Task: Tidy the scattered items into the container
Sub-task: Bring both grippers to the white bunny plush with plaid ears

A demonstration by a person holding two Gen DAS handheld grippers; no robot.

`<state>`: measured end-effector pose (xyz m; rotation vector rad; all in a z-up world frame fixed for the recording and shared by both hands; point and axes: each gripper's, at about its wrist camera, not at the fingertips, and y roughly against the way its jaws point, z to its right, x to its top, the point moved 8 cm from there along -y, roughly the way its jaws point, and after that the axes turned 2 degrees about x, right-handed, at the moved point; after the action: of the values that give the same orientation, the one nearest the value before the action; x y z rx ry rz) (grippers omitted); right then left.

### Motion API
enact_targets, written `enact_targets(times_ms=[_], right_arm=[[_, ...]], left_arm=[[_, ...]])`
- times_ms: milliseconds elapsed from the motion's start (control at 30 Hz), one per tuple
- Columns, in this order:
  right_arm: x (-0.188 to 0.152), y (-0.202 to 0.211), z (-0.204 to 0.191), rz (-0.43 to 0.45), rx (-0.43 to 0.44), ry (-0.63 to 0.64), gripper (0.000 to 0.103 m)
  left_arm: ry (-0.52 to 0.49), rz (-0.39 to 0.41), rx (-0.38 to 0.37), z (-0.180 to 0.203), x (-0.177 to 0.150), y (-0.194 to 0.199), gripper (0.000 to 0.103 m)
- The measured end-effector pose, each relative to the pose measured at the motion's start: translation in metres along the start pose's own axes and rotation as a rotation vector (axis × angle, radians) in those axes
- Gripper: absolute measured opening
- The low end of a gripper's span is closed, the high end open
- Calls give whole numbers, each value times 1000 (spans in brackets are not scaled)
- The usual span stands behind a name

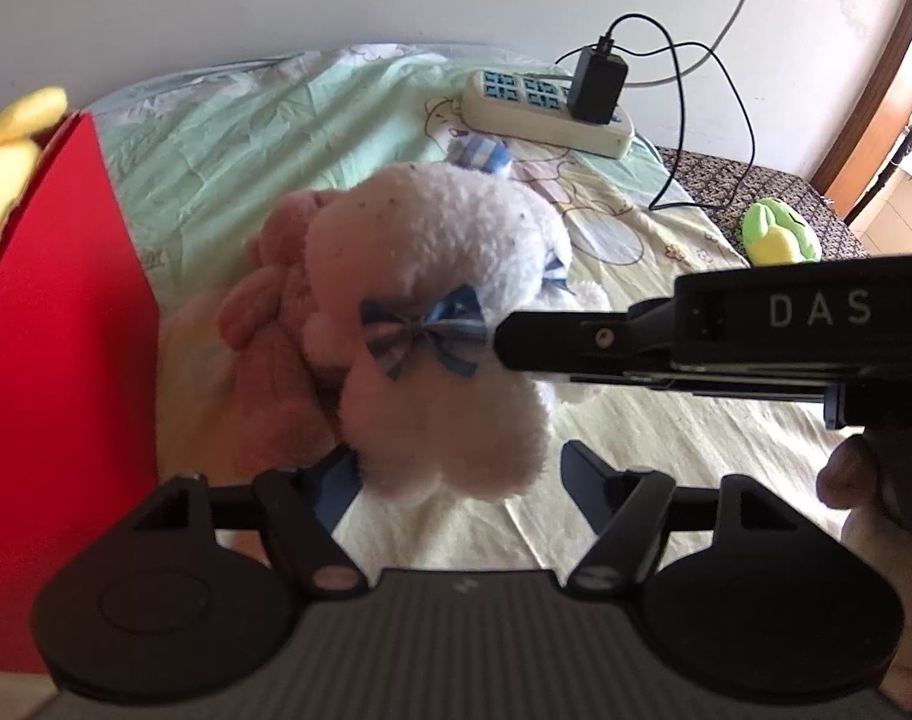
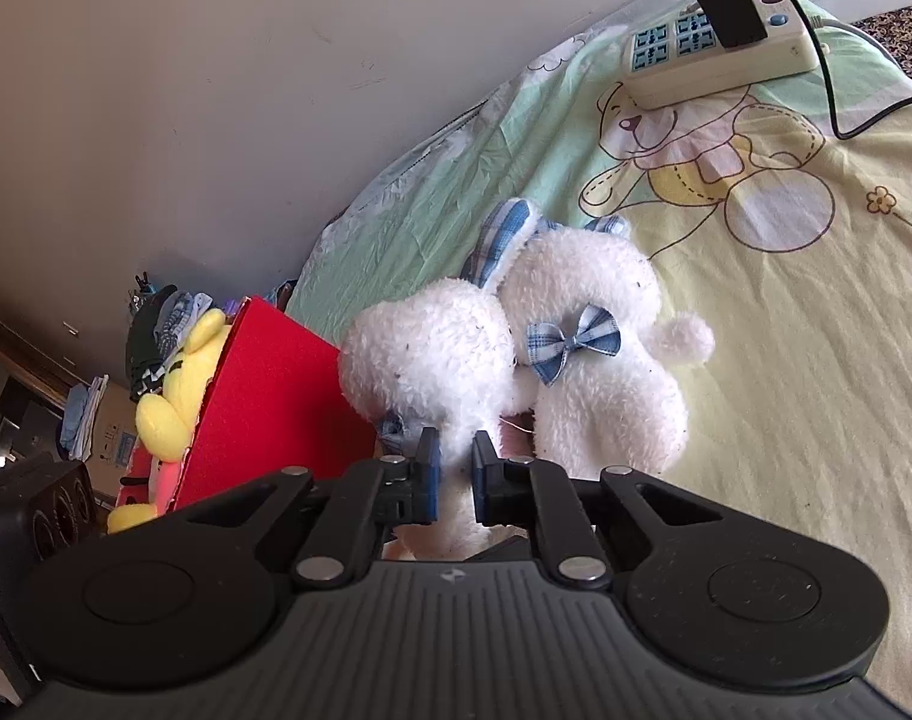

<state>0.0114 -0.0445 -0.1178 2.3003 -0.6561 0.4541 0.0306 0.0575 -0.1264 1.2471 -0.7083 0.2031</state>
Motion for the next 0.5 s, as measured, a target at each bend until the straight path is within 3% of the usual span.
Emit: enact_targets(times_ms=[267,500], right_arm=[[-10,39,28,-15,-10,-67,11],[-29,50,51,-45,-57,-125,15]], left_arm=[[-56,-20,-194,32,-20,26,70],[43,-26,-189,19,-13,16,70]])
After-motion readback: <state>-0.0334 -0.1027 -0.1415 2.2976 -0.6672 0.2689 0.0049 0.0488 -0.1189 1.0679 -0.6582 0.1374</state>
